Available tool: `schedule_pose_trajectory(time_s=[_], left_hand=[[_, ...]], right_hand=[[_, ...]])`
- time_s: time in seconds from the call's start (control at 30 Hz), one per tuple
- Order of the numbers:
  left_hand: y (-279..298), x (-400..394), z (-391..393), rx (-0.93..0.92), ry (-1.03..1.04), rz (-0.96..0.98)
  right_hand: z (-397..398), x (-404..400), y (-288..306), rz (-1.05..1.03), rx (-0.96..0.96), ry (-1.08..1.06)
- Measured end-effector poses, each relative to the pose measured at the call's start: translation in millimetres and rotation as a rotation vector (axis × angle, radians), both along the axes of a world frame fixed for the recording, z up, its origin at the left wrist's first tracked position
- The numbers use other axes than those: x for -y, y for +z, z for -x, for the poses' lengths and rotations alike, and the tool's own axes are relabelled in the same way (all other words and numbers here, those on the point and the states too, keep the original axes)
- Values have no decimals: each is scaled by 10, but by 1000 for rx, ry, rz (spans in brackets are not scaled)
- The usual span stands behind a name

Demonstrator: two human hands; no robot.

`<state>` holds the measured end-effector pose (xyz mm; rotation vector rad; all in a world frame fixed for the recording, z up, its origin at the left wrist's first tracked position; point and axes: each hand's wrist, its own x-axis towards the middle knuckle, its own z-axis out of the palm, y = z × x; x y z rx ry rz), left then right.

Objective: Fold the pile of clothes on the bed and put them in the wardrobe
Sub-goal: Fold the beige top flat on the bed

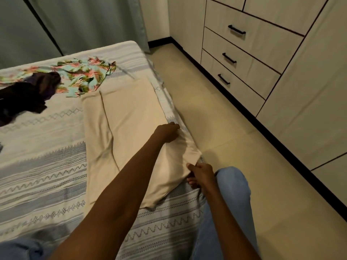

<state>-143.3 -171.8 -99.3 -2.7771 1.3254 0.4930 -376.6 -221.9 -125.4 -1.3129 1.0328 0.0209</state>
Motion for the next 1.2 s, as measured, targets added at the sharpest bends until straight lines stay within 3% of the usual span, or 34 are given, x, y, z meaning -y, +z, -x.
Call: schedule_pose_trajectory(time_s=[0.13, 0.23, 0.37, 0.47, 0.6, 0.67, 0.73, 0.83, 0.93, 1.1, 1.2], left_hand=[[102, 115, -24, 85, 15, -27], [211, 36, -127, -67, 76, 10], [470, -275, -254, -283, 138, 141], [675, -663, -326, -371, 205, 251], [846, -1237, -372, -484, 327, 447], [811, -1583, -415, -458, 336, 453], [679, -1912, -450, -380, 333, 341], [351, -2285, -436, -297, 332, 208], [105, -2444, -339, -220, 343, 259], [-42, -2400, -239, -151, 330, 377], [-14, -2318, -181, -183, 363, 399]], right_hand=[[-20, -80, 67, -101, 41, -86], [-31, -202, 143, -85, 50, -99], [-90, -358, 214, 84, 81, -55], [-162, -637, 248, 408, 224, 34], [-228, -1186, 186, 1196, 428, 409], [-267, -1503, 68, 1359, 466, 633], [-265, -1755, -71, 1423, 381, 820], [-243, -1915, -175, 1408, 279, 981], [-278, -1811, -98, 1196, 273, 969], [-422, -1498, 63, 962, 333, 523], [-641, -1320, 117, 863, 140, 530]])
